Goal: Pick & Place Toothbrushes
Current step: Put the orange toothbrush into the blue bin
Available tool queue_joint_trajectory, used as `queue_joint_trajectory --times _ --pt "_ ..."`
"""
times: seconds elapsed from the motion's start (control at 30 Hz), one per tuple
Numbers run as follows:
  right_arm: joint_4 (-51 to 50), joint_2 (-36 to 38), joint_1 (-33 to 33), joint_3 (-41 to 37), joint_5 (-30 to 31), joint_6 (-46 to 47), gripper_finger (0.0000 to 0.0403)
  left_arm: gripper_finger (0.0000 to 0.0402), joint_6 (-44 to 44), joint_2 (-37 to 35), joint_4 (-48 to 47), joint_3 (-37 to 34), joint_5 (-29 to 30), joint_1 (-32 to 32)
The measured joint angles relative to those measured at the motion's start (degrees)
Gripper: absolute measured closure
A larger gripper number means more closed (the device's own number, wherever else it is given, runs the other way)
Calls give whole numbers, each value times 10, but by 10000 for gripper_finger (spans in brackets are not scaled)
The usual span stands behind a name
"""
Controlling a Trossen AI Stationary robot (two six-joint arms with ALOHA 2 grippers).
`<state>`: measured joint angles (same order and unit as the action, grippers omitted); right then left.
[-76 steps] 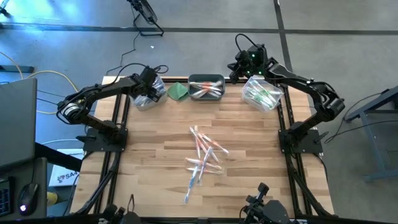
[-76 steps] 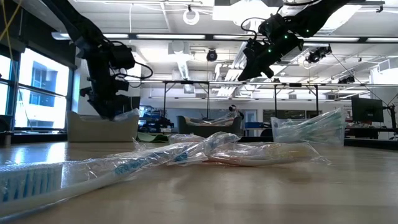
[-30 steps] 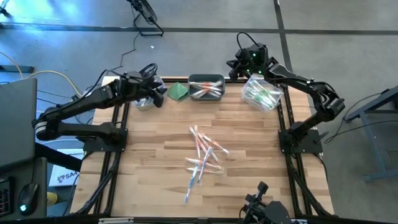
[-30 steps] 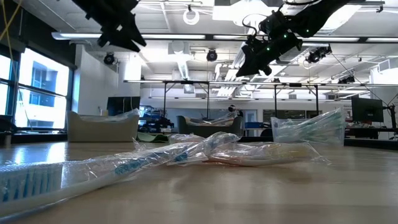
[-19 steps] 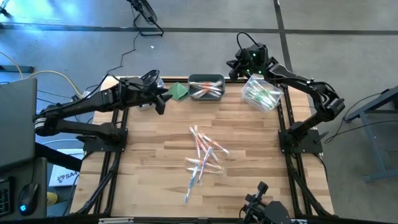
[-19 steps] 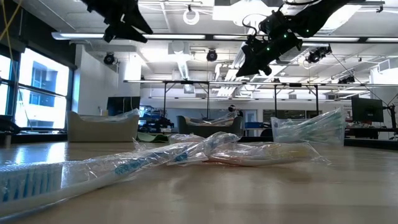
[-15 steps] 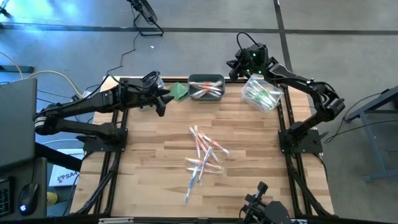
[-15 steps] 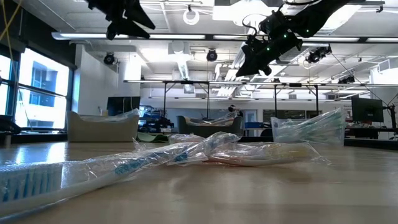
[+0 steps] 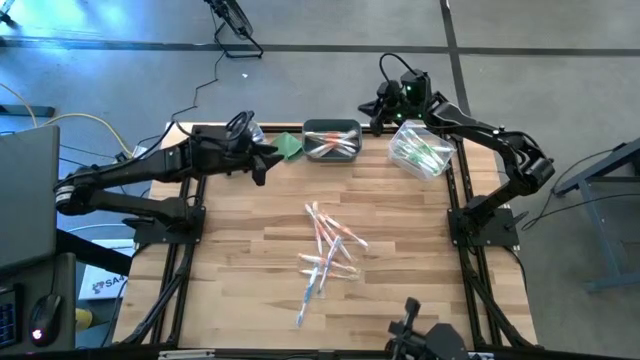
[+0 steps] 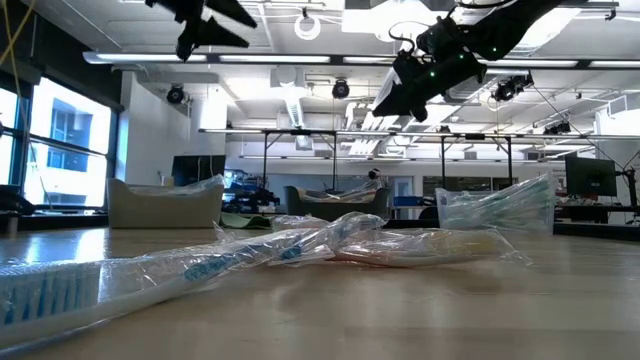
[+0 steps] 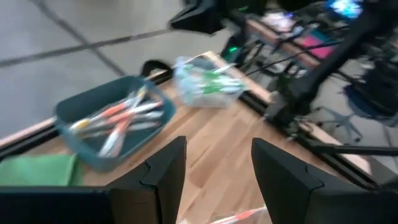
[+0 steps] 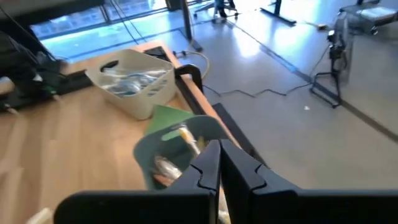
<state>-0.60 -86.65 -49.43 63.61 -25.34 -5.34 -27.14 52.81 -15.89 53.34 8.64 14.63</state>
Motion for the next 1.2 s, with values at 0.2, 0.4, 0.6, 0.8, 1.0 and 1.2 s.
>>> queue_joint_trajectory --times 0.2,0.4,0.6,0.8,1.0,1.2 --pt "-5 0 13 0 -3 36 399 223 44 -6 29 0 24 -40" --pt "-5 0 34 0 -2 36 398 223 -24 -4 25 0 8 -59" --pt "0 0 51 0 -2 36 400 223 -39 0 24 0 -9 -61" --pt "0 0 61 0 -1 39 400 223 -2 0 13 0 50 -60" --pt "0 0 71 0 6 40 400 223 81 0 -72 0 161 -60" --pt "0 0 87 0 71 40 400 223 178 -56 -75 -21 187 -60"
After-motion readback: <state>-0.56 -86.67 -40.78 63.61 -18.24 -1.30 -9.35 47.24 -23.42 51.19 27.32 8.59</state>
